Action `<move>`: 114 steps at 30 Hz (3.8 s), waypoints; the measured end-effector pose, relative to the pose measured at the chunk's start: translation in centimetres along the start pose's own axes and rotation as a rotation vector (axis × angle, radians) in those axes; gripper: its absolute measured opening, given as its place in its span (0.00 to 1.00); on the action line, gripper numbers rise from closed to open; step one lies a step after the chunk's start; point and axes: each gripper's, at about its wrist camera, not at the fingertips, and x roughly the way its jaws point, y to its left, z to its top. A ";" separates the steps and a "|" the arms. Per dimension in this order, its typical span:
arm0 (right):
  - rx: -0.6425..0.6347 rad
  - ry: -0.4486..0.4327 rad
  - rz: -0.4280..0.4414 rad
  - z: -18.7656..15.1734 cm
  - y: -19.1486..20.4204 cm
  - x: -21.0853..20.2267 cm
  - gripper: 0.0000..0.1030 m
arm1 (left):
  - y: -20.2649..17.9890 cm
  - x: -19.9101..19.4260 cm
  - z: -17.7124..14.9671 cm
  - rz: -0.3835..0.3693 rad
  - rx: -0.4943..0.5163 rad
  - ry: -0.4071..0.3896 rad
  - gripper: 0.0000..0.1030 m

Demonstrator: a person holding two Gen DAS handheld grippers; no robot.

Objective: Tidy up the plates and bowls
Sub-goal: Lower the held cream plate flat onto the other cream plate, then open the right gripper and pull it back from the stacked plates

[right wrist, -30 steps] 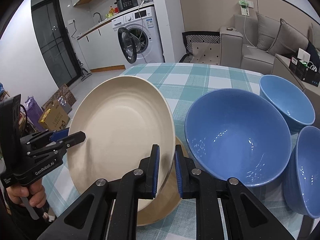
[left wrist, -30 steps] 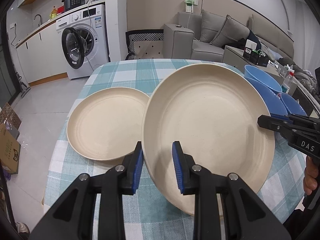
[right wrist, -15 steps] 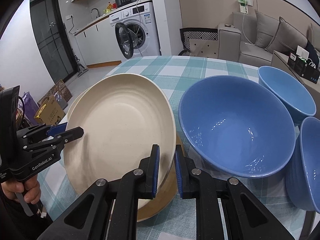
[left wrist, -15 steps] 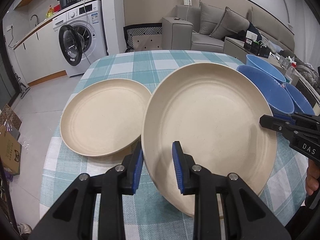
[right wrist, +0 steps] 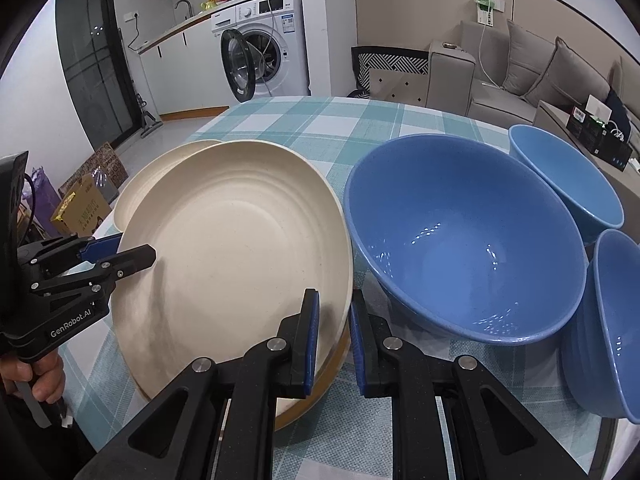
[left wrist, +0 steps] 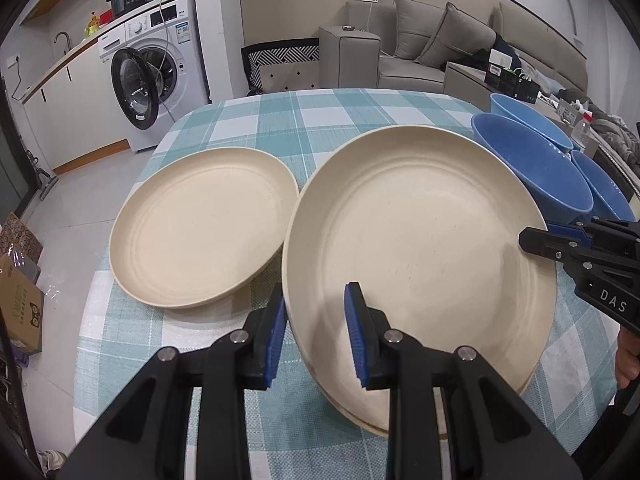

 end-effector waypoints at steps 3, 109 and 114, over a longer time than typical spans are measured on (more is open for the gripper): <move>-0.003 0.010 -0.006 -0.2 0.1 0.2 0.15 | -0.1 0.2 -0.1 0.001 0.004 0.006 0.25; -0.073 -0.203 0.172 5.1 3.8 -7.7 0.99 | 6.5 -6.3 2.7 0.025 -0.124 -0.180 1.00; -0.067 -0.205 0.173 6.3 4.2 -7.9 0.99 | 7.5 -6.8 3.0 0.048 -0.140 -0.200 1.00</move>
